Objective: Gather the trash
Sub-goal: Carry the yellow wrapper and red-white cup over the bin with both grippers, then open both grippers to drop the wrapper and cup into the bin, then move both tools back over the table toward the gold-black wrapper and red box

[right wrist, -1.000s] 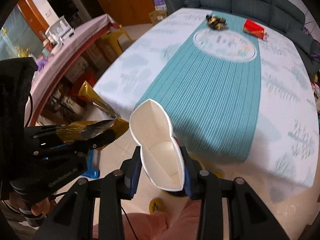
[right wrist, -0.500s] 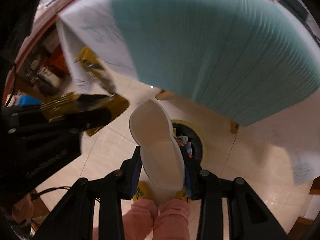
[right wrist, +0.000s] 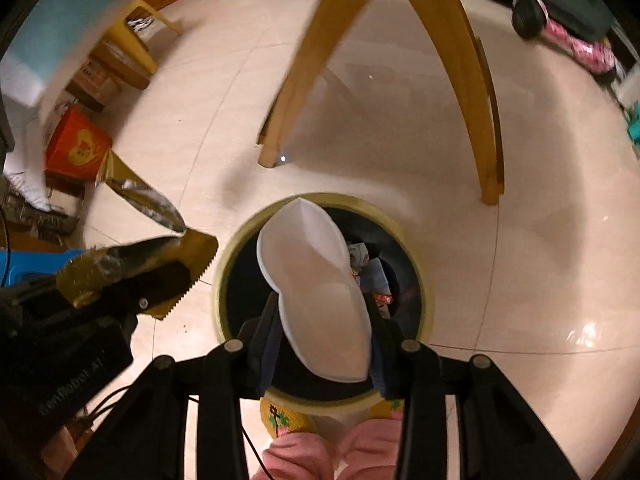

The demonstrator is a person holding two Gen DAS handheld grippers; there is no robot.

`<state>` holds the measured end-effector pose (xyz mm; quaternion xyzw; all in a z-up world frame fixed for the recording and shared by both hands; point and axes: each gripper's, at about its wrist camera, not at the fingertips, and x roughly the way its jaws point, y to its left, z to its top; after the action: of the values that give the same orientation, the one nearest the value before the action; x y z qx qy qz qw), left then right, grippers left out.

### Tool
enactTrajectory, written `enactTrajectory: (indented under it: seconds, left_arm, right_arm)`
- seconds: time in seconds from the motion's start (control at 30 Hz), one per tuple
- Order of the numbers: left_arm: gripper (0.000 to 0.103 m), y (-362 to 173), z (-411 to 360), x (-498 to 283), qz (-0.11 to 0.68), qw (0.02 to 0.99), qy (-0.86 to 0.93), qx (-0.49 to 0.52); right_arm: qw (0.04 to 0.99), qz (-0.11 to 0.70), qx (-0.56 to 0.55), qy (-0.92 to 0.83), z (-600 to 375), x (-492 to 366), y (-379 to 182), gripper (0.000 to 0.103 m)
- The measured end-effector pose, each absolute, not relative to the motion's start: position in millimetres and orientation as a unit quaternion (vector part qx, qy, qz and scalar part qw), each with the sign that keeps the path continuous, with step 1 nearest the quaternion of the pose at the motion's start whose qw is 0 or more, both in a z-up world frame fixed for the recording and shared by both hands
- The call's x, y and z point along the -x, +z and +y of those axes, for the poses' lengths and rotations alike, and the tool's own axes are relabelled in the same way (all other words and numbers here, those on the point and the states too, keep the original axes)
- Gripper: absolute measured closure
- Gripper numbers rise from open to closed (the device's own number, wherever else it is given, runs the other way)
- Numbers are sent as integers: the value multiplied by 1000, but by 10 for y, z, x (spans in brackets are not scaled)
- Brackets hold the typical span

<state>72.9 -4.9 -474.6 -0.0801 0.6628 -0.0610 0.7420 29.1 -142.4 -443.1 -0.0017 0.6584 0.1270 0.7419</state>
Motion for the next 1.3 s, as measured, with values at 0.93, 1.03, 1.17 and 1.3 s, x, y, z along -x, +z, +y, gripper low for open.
enactTrajectory:
  seconds: [0.93,1.03,1.17,1.3]
  left_arm:
    - [19,-3924,259,-503,635,769,6,74]
    - [19,-3607,337,-412,625,776,14,78]
    - [19,-3180,412,-306,611,786,24,88]
    - [19,-2714,437,-230,590,803,27,81]
  right_arm:
    - [734,672,40,90,-1492,-287,-4060,33]
    - [743,662,41,91,-1467,-284,-3754,33]
    - [752,652,35,95,-1441,-265,-3337,33]
    - [754,648,26,105,-1408,-217,-2955,33]
